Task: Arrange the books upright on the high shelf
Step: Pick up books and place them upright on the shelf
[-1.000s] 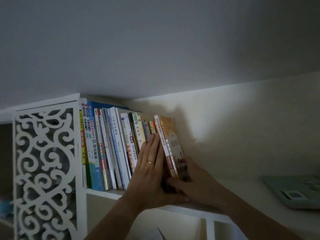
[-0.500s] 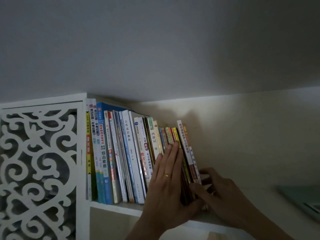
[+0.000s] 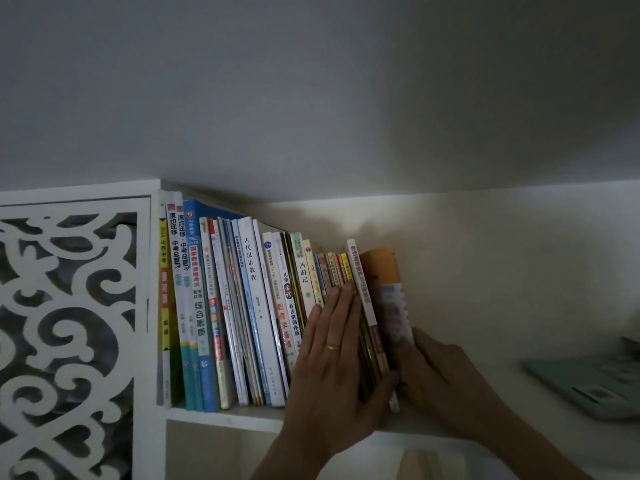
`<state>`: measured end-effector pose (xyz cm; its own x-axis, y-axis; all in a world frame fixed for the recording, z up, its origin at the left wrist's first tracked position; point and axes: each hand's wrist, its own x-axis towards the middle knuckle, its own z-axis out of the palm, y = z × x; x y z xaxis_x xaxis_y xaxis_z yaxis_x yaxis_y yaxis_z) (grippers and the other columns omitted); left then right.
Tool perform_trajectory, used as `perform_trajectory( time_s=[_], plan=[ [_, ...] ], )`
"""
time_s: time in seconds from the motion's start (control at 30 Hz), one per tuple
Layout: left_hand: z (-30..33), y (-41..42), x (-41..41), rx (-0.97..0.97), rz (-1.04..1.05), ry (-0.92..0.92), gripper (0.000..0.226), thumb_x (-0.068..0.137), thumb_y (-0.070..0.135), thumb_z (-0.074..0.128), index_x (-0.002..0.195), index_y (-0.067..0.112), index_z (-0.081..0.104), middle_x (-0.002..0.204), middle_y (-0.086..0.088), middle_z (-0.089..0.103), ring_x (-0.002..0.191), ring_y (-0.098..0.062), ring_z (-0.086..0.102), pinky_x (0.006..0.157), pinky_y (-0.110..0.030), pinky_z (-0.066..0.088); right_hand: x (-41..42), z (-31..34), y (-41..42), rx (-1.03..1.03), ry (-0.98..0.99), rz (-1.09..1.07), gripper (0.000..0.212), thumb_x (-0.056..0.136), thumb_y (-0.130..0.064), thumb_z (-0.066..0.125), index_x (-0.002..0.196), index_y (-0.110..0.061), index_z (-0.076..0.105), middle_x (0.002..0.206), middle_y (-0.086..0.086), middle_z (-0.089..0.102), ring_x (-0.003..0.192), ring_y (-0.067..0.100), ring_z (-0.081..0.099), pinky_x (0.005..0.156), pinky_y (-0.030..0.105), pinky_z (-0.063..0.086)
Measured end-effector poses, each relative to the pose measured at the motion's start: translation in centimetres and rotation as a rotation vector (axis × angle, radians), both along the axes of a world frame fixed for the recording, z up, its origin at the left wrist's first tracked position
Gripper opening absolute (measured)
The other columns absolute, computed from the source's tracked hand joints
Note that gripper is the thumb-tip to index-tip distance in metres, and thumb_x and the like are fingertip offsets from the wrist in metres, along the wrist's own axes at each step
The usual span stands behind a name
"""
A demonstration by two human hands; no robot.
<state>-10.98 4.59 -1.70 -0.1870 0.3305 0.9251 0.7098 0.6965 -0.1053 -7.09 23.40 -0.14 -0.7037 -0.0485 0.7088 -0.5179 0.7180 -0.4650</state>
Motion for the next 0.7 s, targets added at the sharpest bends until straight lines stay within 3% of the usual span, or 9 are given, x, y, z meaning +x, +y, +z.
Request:
perform_trajectory(
  time_s=[0.1,0.2,0.3,0.4,0.5,0.57,0.63,0.7],
  plan=[
    [0.0,0.3,0.1,0.069,-0.011,0.017,0.093,0.090,0.053,0.062,0.158,0.003,0.026,0.168,-0.009,0.019,0.157,-0.022,0.012,0.127,-0.046,0.016,-0.7,-0.5,0.3,0.043,0.056,-0.082,0.028,0.097,-0.057,0.035,0.094,-0.040,0.057,0.070,-0.011,0.069,0.062,0.008,0.065,0.060,0.026,0.049],
    [0.4,1.9,1.0,0.225,0.016,-0.042,0.082,0.079,0.045,0.071,0.145,0.003,0.049,0.154,-0.012,0.044,0.149,-0.025,0.033,0.122,-0.047,0.029,-1.5,-0.5,0.1,0.157,0.058,-0.140,0.026,0.103,-0.048,0.037,0.104,-0.033,0.059,0.068,-0.009,0.066,0.059,0.009,0.061,0.059,0.022,0.042],
    [0.6,4.4,2.4,0.321,0.164,-0.107,0.039,0.088,0.041,0.065,0.114,0.013,0.064,0.122,-0.011,0.062,0.107,-0.027,0.061,0.091,-0.040,0.049,-1.4,-0.1,0.3,0.103,0.091,-0.118,0.027,0.102,-0.057,0.031,0.108,-0.043,0.053,0.070,-0.010,0.066,0.062,0.009,0.062,0.060,0.019,0.045],
    [0.5,5.2,4.3,0.393,0.137,-0.197,0.023,0.090,0.033,0.058,0.105,0.016,0.054,0.105,-0.010,0.065,0.062,-0.014,0.062,0.052,-0.022,0.046,-1.0,-0.2,0.3,0.194,0.118,-0.136,0.024,0.101,-0.051,0.050,0.120,-0.038,0.052,0.085,-0.003,0.073,0.072,0.020,0.067,0.064,0.033,0.048],
    [0.0,4.7,6.1,0.485,0.107,-0.260,0.029,0.091,0.040,0.052,0.108,0.016,0.054,0.081,-0.001,0.069,0.040,-0.006,0.055,0.032,-0.019,0.040,-1.2,-0.2,0.0,0.209,0.088,-0.120,0.025,0.102,-0.050,0.050,0.123,-0.039,0.046,0.091,-0.008,0.073,0.073,0.014,0.067,0.064,0.031,0.047],
    [0.0,4.1,7.7,0.457,0.064,-0.305,0.049,0.095,0.049,0.038,0.128,0.016,0.053,0.060,0.005,0.065,0.035,-0.002,0.053,0.030,-0.019,0.041,-1.3,-0.1,0.1,0.141,0.006,-0.063,0.029,0.102,-0.054,0.039,0.127,-0.040,0.047,0.092,-0.012,0.073,0.071,0.004,0.065,0.066,0.025,0.046],
    [0.5,3.2,8.1,0.411,0.201,-0.300,0.070,0.095,0.056,0.015,0.148,0.015,0.038,0.061,0.003,0.067,0.040,-0.005,0.059,0.037,-0.019,0.042,-1.2,-0.1,-0.1,0.130,-0.105,-0.008,0.035,0.103,-0.052,0.037,0.136,-0.043,0.047,0.098,-0.013,0.075,0.079,0.001,0.067,0.071,0.019,0.045],
    [1.7,1.3,9.9,0.457,0.191,-0.274,0.066,0.100,0.058,0.010,0.144,0.016,0.038,0.058,0.001,0.066,0.035,-0.004,0.055,0.034,-0.019,0.042,-0.7,0.1,-0.3,0.064,-0.153,0.031,0.032,0.100,-0.056,0.041,0.131,-0.050,0.051,0.102,-0.018,0.075,0.085,-0.004,0.068,0.075,0.019,0.045]
  ],
)
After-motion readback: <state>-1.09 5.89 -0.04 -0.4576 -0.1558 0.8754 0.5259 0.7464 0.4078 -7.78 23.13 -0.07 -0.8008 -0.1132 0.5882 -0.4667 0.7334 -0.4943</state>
